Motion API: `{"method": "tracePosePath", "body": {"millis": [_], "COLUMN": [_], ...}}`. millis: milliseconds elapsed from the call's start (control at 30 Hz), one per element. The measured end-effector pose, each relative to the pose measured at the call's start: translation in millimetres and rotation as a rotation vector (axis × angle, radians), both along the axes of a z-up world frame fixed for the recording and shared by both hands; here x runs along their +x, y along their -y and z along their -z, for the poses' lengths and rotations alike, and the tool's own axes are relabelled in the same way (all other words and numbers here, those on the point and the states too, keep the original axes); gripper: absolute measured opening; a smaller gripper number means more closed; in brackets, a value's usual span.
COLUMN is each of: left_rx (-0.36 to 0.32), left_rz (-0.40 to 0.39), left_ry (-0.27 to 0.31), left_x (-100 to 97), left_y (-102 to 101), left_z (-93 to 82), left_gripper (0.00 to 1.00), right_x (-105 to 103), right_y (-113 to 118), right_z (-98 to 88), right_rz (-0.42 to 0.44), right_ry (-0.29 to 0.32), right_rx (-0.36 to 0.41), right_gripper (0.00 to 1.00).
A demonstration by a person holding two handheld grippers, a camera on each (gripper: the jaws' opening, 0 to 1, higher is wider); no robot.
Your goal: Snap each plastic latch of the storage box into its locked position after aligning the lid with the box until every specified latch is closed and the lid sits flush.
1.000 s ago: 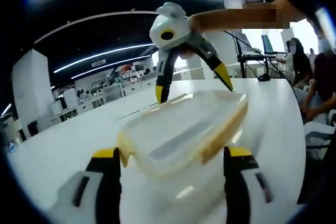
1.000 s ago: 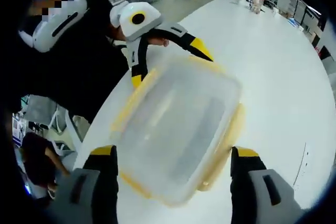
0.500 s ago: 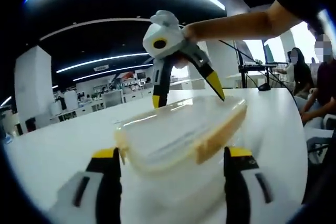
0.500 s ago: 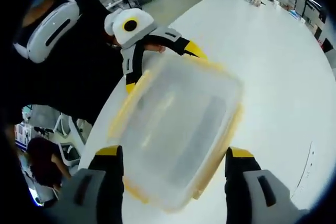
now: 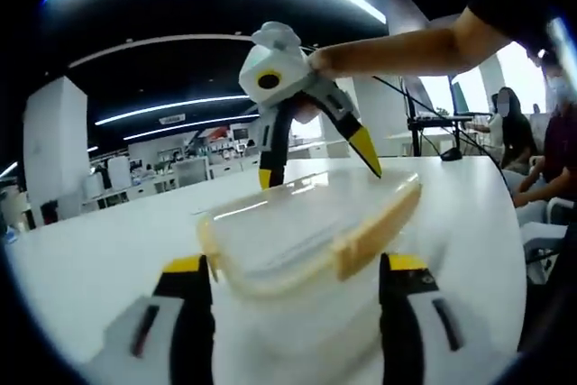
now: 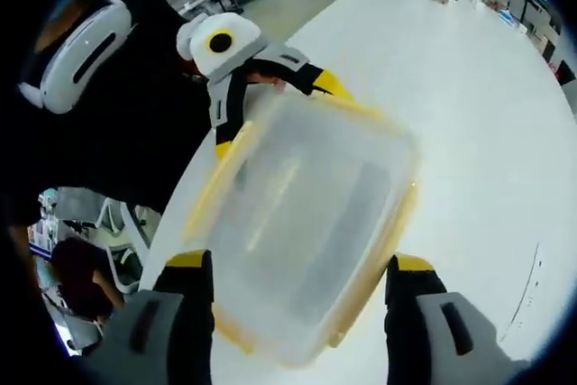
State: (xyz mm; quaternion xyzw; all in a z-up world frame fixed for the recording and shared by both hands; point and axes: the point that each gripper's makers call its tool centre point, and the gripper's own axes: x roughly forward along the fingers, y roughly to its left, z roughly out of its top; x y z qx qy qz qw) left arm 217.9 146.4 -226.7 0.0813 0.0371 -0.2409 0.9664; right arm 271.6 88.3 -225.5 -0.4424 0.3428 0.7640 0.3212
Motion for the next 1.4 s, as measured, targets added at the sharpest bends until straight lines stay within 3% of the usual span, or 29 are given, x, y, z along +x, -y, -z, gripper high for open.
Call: {"method": "tracePosePath", "body": {"millis": [67, 833, 867, 900, 1033, 1167, 1400], "left_rx": [0.012, -0.014, -0.014, -0.019, -0.012, 0.004, -0.012], "left_rz": [0.003, -0.01, -0.079, -0.031, -0.023, -0.011, 0.009], "left_ry": [-0.024, -0.053, -0.116, -0.078, -0.082, -0.098, -0.087], "left_x": [0.1, -1.3, 5.5, 12.4, 6.5, 4.3, 4.5], "left_y": [1, -1, -14, -5, -13, -9, -9], "left_z": [-1.0, 2.6, 13.9, 13.6, 4.0, 4.0, 3.3], "left_gripper": [0.71, 0.65, 0.66, 0.66, 0.68, 0.69, 0.7], "right_x": [1, -15, -16, -15, -18, -21, -23], "right_y": [-1, -6, -8, -7, -9, -9, -11], "right_z": [0.3, 10.6, 9.8, 9.7, 9.3, 7.8, 8.1], "right_rz": [0.001, 0.032, 0.031, 0.034, 0.047, 0.061, 0.053], "right_ry": [-0.002, -0.031, -0.04, -0.037, -0.054, -0.08, -0.061], "right_rx": [0.0, -0.017, -0.009, -0.011, 0.006, 0.043, 0.003], "right_gripper": [0.78, 0.81, 0.82, 0.82, 0.82, 0.82, 0.75]}}
